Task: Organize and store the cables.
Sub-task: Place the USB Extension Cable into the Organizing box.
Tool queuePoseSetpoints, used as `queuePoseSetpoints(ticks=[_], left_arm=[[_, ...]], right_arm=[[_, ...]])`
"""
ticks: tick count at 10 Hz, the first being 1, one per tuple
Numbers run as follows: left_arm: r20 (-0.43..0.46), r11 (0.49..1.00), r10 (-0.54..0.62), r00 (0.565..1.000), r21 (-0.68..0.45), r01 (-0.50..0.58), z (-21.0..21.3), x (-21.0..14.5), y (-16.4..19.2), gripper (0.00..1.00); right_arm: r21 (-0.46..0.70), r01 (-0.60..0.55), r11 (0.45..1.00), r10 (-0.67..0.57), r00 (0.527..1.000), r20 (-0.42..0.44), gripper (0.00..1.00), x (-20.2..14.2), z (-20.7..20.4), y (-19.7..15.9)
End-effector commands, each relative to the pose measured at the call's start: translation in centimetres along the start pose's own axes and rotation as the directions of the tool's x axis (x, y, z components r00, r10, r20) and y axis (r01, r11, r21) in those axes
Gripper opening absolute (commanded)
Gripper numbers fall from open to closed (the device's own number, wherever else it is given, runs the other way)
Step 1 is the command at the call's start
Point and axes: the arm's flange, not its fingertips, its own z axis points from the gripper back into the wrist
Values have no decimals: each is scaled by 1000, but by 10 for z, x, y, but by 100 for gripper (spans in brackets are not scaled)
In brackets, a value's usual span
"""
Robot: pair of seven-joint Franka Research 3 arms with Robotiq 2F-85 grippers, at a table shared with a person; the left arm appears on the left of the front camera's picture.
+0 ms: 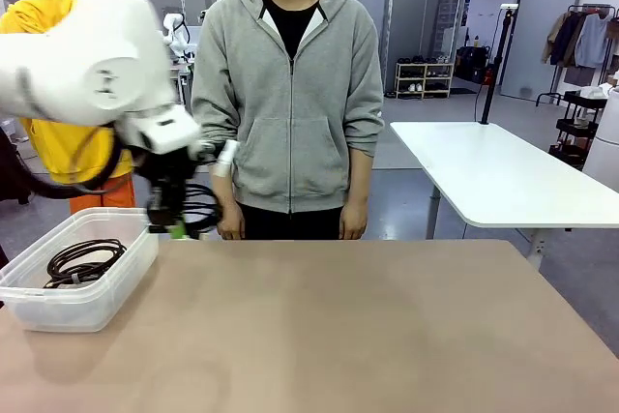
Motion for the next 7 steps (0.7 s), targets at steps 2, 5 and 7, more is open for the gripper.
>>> queuePoseSetpoints(ticks=[2, 5, 7], left_arm=[[-35, 994, 3, 999, 111, 1, 3, -103, 2, 17], [-39, 994, -41, 998, 98, 44, 1, -182, 30, 17], [-22, 995, -47, 999, 86, 49, -13, -216, 49, 17]], right_arm=[[-2, -18, 1000, 18, 1000, 15, 100, -1, 0, 0], [-2, -18, 1000, 18, 1000, 15, 100, -1, 0, 0], [-2, -18, 1000, 18, 1000, 15, 100, -1, 0, 0]])
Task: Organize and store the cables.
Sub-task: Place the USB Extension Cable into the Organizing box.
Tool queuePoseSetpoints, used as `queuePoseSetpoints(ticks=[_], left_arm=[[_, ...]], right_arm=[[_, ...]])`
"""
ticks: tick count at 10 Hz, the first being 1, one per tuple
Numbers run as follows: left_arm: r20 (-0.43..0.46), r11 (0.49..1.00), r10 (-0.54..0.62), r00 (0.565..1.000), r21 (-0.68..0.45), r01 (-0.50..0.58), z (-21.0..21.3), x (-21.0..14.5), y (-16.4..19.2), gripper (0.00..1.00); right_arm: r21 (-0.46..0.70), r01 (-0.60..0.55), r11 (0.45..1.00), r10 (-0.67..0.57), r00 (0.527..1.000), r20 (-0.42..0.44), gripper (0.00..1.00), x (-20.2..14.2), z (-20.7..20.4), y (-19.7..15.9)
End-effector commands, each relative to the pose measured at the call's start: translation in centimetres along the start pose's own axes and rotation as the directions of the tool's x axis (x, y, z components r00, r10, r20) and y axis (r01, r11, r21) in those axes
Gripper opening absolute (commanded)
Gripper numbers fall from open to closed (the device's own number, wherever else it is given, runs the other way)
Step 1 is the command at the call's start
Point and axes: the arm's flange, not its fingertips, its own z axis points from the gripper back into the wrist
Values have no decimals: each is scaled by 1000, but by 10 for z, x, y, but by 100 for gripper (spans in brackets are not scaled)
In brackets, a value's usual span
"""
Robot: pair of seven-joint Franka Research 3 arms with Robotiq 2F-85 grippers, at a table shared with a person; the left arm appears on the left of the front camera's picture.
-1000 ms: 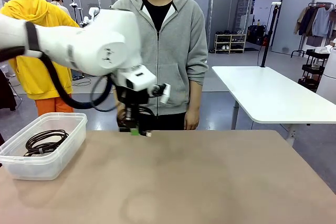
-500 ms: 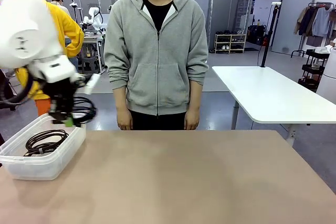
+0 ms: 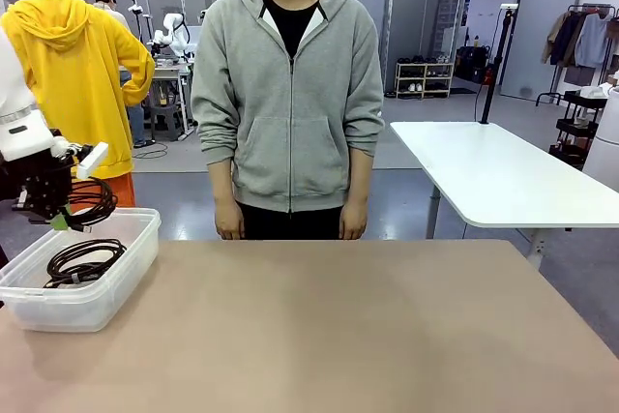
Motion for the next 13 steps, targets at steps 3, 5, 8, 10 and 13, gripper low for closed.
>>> queuePoseSetpoints(ticks=[3, 5, 8, 10, 13], left_arm=[[46, 999, 48, 998, -10, -47, -47, -27, 34, 17], [48, 995, 82, 995, -61, -79, -70, -33, 40, 17], [79, 986, 167, 983, -35, -164, -103, -34, 42, 17], [61, 986, 161, 985, -57, -158, -108, -28, 38, 32], [47, 977, 208, 977, -49, -205, -109, -20, 39, 77]], right_arm=[[0, -20, 1000, 20, 1000, 14, 100, -1, 0, 0], [0, -20, 1000, 20, 1000, 14, 100, -1, 0, 0], [0, -20, 1000, 20, 1000, 14, 100, -1, 0, 0], [0, -20, 1000, 20, 1000, 14, 100, -1, 0, 0], [0, -20, 1000, 20, 1000, 14, 100, -1, 0, 0]])
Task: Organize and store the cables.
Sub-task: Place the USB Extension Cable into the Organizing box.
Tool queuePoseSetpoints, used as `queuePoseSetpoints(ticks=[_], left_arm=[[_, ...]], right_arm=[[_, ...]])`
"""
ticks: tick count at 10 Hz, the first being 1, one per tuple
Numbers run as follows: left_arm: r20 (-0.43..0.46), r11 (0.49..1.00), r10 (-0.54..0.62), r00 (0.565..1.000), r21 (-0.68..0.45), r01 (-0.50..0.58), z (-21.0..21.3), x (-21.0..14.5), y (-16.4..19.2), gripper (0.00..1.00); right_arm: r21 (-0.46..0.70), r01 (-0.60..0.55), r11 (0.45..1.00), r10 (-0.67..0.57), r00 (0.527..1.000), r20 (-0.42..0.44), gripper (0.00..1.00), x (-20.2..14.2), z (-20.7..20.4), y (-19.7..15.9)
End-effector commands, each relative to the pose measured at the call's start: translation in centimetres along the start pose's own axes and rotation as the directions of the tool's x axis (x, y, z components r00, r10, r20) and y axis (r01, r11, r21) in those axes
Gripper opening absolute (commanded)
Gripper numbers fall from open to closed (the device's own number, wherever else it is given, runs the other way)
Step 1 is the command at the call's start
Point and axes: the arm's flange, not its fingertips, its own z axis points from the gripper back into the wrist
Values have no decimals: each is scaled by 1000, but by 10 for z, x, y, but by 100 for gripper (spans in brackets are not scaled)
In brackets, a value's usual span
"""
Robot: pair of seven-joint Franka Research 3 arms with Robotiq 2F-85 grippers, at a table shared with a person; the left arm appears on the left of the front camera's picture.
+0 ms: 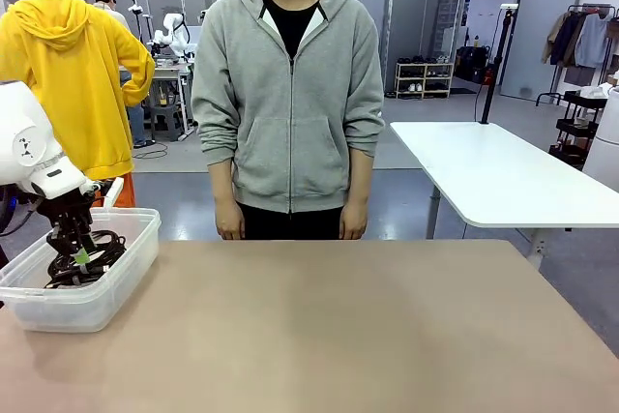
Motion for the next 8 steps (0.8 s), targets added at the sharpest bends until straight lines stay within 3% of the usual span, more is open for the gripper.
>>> queuePoseSetpoints(ticks=[1, 2, 5, 8], left_arm=[[-3, 999, 48, 999, 15, -48, -1, 1, -3, 93], [-7, 998, 62, 998, 19, -62, -2, 5, -4, 100], [-9, 993, 111, 994, 28, -111, 6, 6, -8, 100], [1, 997, 77, 997, 3, -77, 2, 8, -1, 100]], right_arm=[[0, -20, 1000, 20, 1000, 14, 100, -1, 0, 0], [0, -20, 1000, 20, 1000, 14, 100, -1, 0, 0], [0, -20, 1000, 20, 1000, 14, 100, -1, 0, 0], [0, -20, 1000, 20, 1000, 14, 100, -1, 0, 0]])
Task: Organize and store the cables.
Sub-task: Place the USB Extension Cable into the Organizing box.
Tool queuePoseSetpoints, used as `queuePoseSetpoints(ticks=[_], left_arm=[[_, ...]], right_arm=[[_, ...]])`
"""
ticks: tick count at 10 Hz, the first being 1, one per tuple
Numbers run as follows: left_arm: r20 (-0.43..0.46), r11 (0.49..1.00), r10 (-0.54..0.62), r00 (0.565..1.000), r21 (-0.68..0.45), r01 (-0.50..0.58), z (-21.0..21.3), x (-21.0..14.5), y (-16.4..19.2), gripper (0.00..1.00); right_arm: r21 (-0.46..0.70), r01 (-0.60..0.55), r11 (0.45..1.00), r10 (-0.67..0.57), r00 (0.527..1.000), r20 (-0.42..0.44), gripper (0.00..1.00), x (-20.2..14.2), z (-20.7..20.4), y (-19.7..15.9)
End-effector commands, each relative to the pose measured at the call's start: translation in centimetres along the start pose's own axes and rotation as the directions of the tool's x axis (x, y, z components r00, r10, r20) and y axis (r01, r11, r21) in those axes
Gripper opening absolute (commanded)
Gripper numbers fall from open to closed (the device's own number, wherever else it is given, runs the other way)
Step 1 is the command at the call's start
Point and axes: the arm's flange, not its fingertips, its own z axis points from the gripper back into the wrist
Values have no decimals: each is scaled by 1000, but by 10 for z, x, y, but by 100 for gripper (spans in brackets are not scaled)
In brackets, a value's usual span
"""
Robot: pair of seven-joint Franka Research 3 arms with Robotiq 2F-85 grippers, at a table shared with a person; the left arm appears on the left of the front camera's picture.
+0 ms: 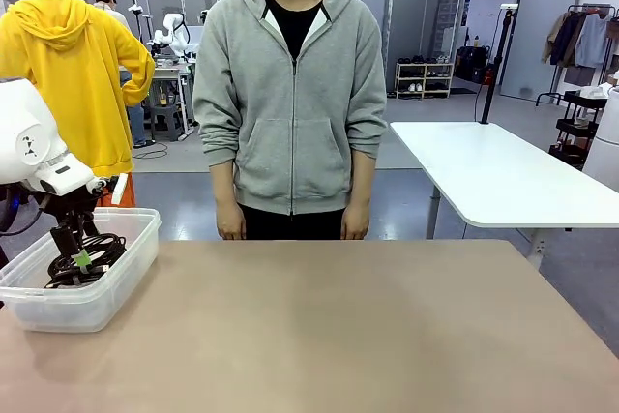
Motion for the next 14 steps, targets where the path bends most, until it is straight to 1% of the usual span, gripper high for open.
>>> queuePoseSetpoints(ticks=[1, 14], left_arm=[[-1, 1000, 0, 1000, -1, 0, -1, -1, 1, 100], [-1, 1000, 0, 1000, -1, 0, -1, -1, 1, 100]], right_arm=[[-1, -20, 1000, 20, 1000, 14, 100, -1, 0, 0], [-1, -20, 1000, 20, 1000, 14, 100, -1, 0, 0]])
